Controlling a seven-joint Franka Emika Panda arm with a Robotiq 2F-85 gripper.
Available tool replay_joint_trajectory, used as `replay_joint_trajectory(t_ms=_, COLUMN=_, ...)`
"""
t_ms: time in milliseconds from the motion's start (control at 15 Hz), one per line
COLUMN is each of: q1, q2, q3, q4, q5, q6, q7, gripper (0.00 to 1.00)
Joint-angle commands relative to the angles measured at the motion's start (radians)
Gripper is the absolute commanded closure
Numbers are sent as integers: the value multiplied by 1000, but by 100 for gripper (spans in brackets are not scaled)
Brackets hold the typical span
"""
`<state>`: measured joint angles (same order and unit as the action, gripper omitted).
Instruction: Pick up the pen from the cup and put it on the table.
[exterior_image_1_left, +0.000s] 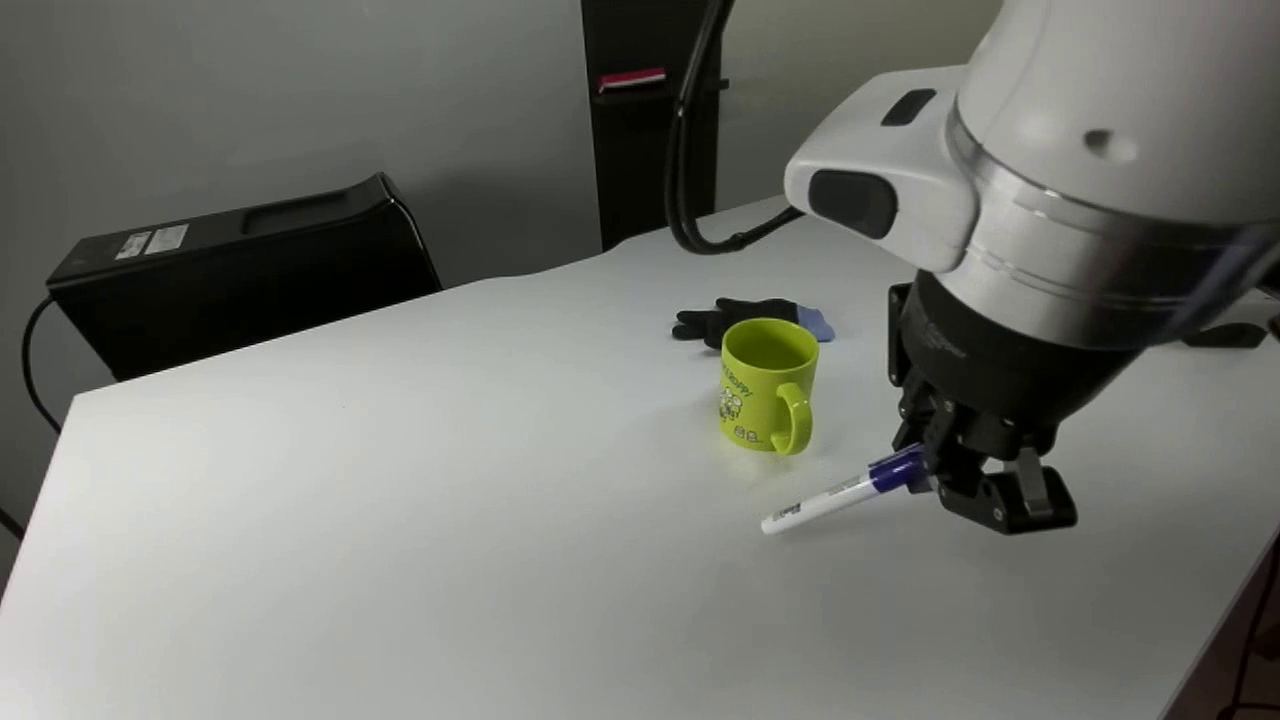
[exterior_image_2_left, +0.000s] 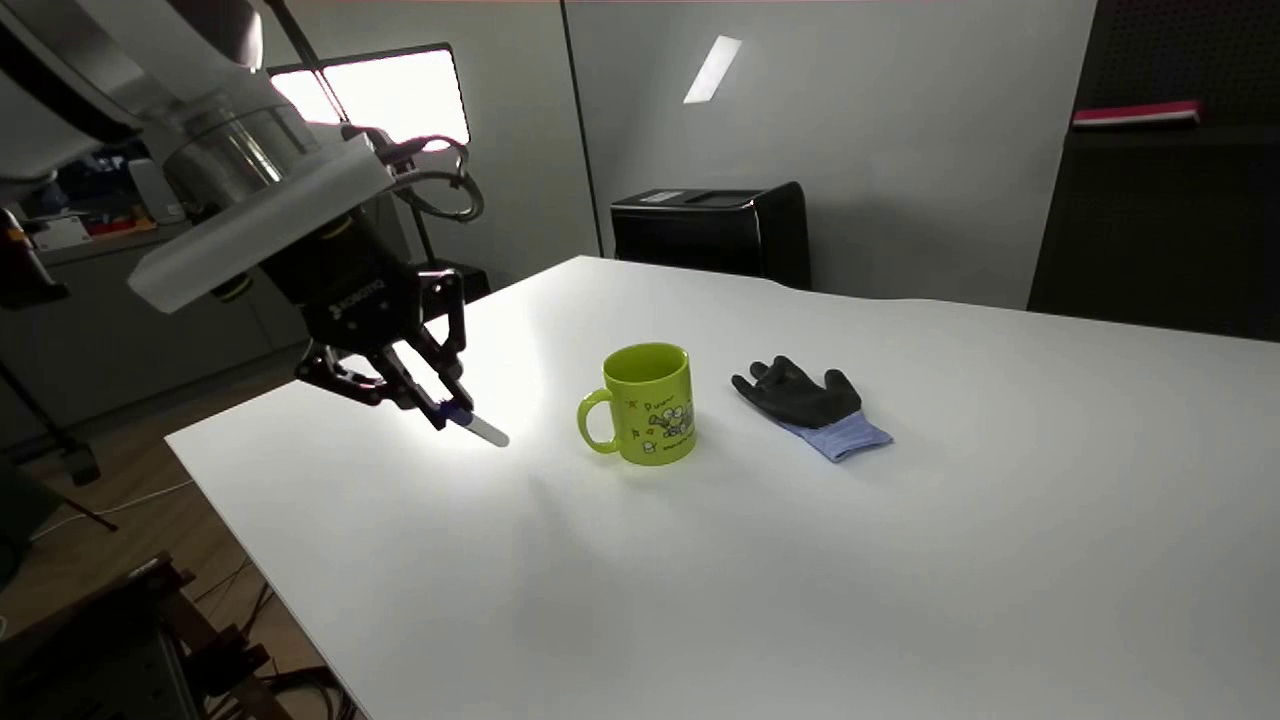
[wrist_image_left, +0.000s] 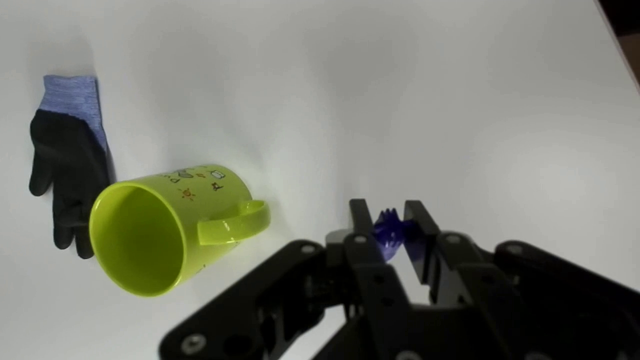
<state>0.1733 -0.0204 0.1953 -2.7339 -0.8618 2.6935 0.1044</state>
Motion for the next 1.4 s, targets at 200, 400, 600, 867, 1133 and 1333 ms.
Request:
replay_joint_trajectory(t_ms=200, q1=-11, q2=65, q3=-13, q4=-3, q5=-46, q6=-28, q7=26, gripper=95)
replay_joint_trajectory(t_ms=400, q1=-21, q2=93, q3=-32, q4=12, q5=-82, q6=-46, q7=22, gripper=95)
replay_joint_trajectory(t_ms=600, q1=-32, q2=113, q3=-57, q4=30, q5=-126, q6=-59, q7=19, gripper=95)
replay_joint_trajectory(t_ms=867, q1=-50, q2=174, q3=-86, q4=69, q5=-123, q6=-106, q7=-41, gripper=95)
replay_joint_trajectory(t_ms=1133, q1=-66, q2=266, q3=-87, q4=120, q5=4, q6=-206, q7=-218, gripper=95)
replay_joint_trajectory(t_ms=1333, q1=-76, q2=317, q3=-76, q4=167, q5=129, q6=-282, q7=-385, gripper=95)
